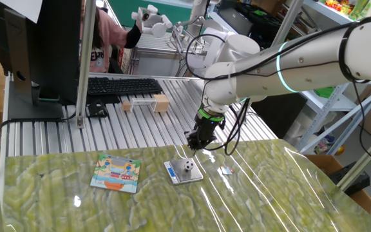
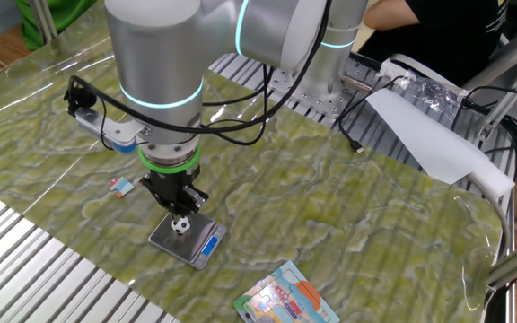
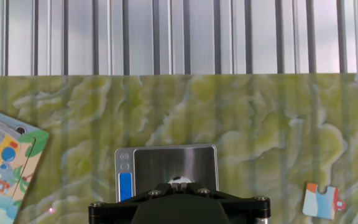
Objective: Remove the object from the scale
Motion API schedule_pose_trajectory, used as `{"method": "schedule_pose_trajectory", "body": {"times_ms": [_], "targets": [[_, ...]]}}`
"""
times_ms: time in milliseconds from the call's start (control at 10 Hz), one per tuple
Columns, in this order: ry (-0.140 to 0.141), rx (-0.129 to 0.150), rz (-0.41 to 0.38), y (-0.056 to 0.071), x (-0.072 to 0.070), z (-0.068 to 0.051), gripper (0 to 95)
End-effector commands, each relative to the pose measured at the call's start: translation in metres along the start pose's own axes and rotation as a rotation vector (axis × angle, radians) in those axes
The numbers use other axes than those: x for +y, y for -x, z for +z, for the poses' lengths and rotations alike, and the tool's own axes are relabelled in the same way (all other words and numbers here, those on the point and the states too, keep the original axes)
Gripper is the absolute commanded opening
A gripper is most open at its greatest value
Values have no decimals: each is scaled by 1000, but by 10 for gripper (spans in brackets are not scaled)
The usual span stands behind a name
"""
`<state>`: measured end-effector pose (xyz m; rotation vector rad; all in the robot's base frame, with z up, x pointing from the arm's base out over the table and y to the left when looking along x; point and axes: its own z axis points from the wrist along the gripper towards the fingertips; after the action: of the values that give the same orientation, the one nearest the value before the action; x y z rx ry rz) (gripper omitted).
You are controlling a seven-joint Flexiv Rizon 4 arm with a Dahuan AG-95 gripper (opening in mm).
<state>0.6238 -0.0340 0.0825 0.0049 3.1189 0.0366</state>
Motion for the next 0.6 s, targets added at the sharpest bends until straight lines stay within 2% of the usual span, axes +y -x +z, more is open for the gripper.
{"method": "schedule_pose_trajectory", "body": {"times_ms": [100, 400, 600], "targets": [[1, 5, -5, 0, 0, 0, 0], [1, 3, 4, 0, 0, 0, 0], [1, 26, -1, 0, 0, 0, 0]]}}
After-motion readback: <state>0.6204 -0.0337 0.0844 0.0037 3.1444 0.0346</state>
